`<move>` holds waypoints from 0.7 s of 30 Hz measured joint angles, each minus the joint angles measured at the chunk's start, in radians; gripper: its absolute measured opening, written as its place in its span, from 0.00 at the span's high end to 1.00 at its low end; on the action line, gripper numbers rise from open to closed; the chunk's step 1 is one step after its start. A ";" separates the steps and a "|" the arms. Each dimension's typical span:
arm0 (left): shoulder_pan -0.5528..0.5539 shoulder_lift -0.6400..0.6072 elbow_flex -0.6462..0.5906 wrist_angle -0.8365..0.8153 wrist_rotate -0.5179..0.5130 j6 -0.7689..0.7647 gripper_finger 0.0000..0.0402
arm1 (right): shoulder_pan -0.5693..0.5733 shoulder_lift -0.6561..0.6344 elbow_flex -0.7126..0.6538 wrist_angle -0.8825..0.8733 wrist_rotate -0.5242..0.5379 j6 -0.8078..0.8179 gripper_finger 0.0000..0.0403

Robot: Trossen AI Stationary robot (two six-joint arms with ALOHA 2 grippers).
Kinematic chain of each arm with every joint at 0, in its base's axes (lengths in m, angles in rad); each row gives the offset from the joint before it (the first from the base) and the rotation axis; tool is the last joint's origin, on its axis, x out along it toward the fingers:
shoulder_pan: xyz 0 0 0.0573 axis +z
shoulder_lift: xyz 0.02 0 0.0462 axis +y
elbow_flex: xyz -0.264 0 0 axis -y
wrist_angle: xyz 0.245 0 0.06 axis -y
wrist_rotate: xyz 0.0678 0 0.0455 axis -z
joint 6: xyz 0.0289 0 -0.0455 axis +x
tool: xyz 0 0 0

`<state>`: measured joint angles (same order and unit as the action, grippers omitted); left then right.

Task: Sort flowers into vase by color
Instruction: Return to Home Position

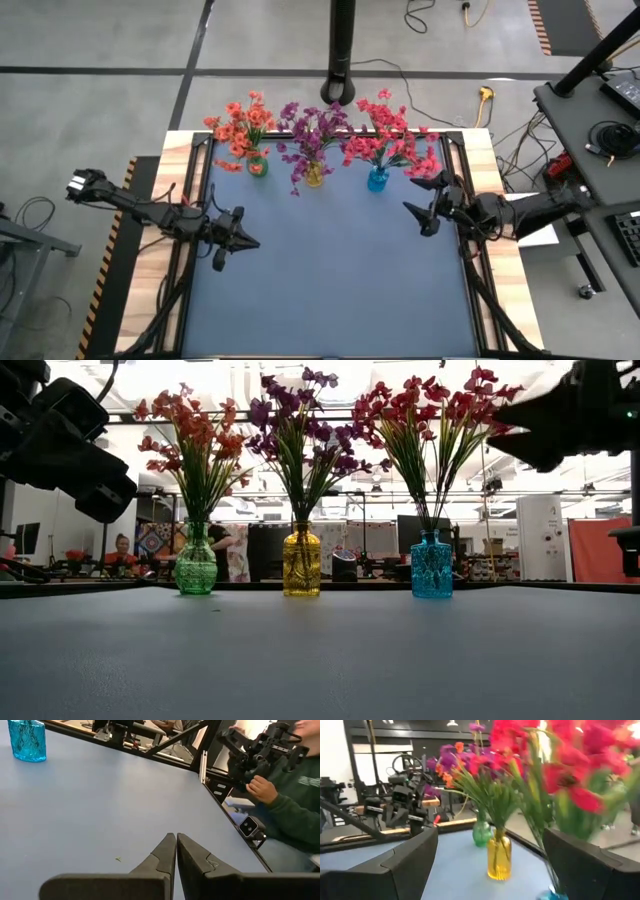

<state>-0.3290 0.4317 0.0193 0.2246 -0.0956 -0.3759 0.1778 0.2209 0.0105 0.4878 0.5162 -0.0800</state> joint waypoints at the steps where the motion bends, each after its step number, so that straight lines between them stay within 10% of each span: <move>1: 0.000 0.002 0.000 0.001 0.000 0.000 1.00 | -0.008 -0.062 0.000 -0.080 0.000 0.020 0.13; 14: 0.000 0.030 0.001 0.003 0.002 0.000 1.00 | -0.041 -0.221 0.000 -0.425 -0.109 -0.060 0.13; 21: 0.000 0.043 0.001 0.004 0.002 0.000 1.00 | -0.119 -0.221 0.000 -0.435 -0.192 0.195 0.13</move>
<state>-0.3290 0.4751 0.0200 0.2285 -0.0937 -0.3756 0.0585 0.0002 0.0101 0.0531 0.3241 0.1153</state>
